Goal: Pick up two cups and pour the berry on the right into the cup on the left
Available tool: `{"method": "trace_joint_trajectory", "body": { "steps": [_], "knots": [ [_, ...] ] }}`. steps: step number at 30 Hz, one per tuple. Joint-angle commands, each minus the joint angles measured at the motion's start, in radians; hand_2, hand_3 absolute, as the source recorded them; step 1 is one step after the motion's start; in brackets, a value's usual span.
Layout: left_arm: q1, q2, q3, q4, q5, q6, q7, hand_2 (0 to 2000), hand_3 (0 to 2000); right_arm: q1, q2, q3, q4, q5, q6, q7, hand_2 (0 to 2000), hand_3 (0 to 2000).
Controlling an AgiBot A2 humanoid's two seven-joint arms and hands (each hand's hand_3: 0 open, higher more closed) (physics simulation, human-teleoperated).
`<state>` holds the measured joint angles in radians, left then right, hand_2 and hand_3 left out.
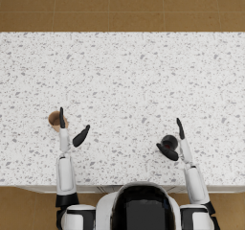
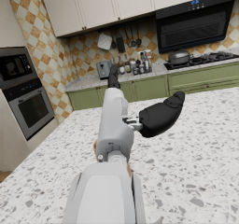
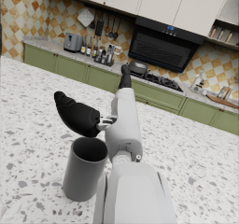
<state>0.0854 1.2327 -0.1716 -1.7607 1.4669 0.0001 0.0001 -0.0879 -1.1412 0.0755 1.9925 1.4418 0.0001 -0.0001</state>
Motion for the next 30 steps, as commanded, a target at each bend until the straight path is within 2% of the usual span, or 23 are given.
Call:
{"method": "trace_joint_trajectory", "body": {
  "steps": [1,4,5,6,14,17,30],
  "knots": [
    [0.007,0.000,-0.065,0.053,0.006,0.000,0.000,0,0,-0.063,0.017,-0.039,0.037,0.004,0.000,0.000,0,0],
    [0.006,0.005,-0.101,0.099,0.016,0.000,0.000,0,0,-0.093,0.020,-0.035,0.031,0.011,0.000,0.000,0,0],
    [0.008,0.003,-0.150,0.155,0.017,0.000,0.000,0,0,-0.111,0.027,0.001,-0.038,0.012,0.000,0.000,0,0],
    [0.005,0.007,-0.159,0.163,0.018,0.000,0.000,0,0,-0.108,0.024,0.003,-0.048,0.013,0.000,0.000,0,0],
    [-0.005,0.022,-0.155,0.244,0.021,0.000,0.000,0,0,-0.130,0.015,0.002,-0.119,0.015,0.000,0.000,0,0],
    [0.027,0.020,-0.146,0.329,0.021,0.000,0.000,0,0,-0.134,0.009,-0.012,-0.154,0.015,0.000,0.000,0,0],
    [0.109,0.027,-0.133,0.529,0.021,0.000,0.000,0,0,-0.116,-0.024,-0.013,-0.249,0.015,0.002,0.000,0,0]
  ]
}}
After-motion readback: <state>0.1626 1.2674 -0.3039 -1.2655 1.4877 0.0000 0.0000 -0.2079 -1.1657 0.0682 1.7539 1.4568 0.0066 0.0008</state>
